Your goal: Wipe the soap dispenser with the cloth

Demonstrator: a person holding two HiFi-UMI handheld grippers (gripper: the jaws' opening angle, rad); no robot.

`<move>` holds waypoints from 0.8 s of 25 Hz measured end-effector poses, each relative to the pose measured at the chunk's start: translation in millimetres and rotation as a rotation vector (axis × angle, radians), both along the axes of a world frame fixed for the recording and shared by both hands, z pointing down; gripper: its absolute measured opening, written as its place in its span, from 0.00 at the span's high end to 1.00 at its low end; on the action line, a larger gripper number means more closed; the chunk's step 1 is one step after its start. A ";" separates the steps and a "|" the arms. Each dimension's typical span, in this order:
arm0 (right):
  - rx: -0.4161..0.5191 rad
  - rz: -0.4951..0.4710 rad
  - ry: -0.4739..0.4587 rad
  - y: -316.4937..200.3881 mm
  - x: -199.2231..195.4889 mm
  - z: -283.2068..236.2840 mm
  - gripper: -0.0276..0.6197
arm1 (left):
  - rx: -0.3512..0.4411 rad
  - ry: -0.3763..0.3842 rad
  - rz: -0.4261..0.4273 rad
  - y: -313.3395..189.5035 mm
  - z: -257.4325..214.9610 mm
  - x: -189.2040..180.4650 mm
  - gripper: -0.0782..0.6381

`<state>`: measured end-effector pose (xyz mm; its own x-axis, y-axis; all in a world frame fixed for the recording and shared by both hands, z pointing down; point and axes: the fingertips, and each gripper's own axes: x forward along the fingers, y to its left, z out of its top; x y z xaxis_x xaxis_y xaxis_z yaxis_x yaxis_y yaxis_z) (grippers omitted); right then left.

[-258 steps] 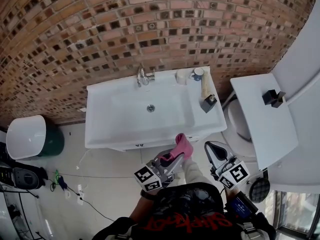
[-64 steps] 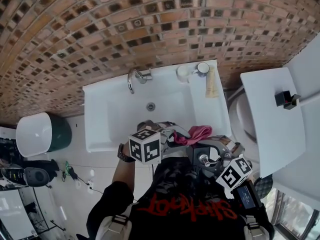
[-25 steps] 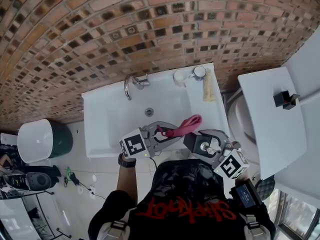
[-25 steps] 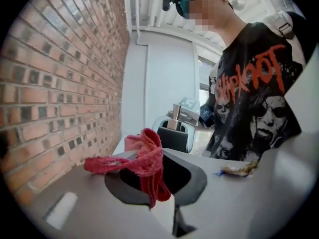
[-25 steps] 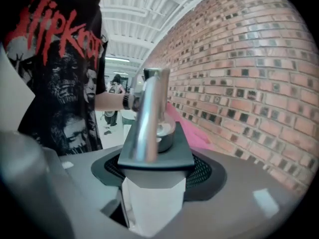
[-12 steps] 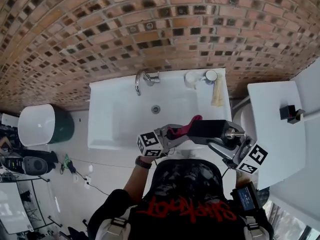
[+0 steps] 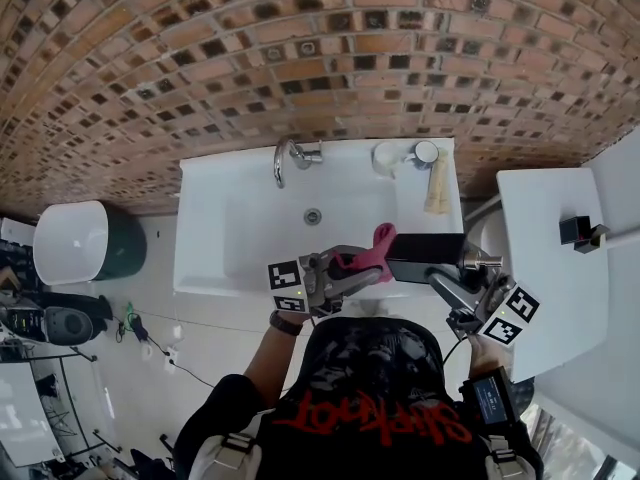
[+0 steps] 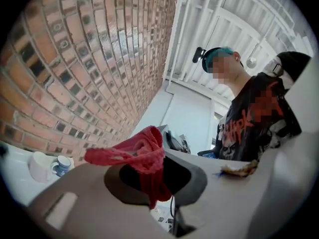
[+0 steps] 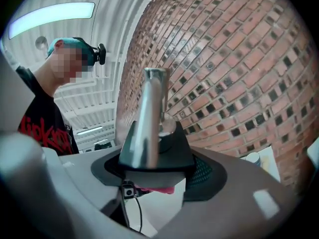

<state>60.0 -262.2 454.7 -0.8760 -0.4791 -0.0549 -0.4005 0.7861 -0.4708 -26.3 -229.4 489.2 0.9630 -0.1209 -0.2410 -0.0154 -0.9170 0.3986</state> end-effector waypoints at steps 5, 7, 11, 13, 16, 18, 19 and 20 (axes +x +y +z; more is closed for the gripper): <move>0.108 0.169 0.479 -17.0 10.3 46.4 0.48 | 0.043 -0.064 -0.069 -5.8 -4.0 -9.3 0.83; 0.092 0.199 0.595 -21.4 15.0 67.0 0.48 | 0.082 -0.165 -0.142 -12.4 4.4 -11.8 0.83; -0.024 0.218 0.645 -26.3 25.8 107.8 0.48 | 0.134 -0.290 -0.204 -19.7 21.4 -7.2 0.83; -0.064 0.218 0.698 -29.7 30.1 134.4 0.48 | 0.152 -0.309 -0.224 -21.3 26.5 -6.5 0.83; -0.104 0.234 0.741 -36.4 38.7 174.5 0.48 | 0.147 -0.312 -0.275 -23.9 23.7 -8.8 0.83; -0.133 0.259 0.758 -42.3 46.6 200.2 0.48 | 0.136 -0.286 -0.317 -26.8 18.2 -12.5 0.83; -0.148 0.267 0.767 -45.7 49.3 212.5 0.48 | 0.130 -0.280 -0.337 -27.9 17.5 -15.2 0.83; -0.163 0.271 0.769 -49.3 50.9 224.1 0.48 | 0.125 -0.281 -0.356 -29.0 17.8 -18.3 0.83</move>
<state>111.0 -311.6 678.9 -0.4939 -0.6288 0.6006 -0.8225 0.5618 -0.0882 -44.6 -258.4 507.0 0.8967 -0.4425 -0.0104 -0.4295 -0.8756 0.2208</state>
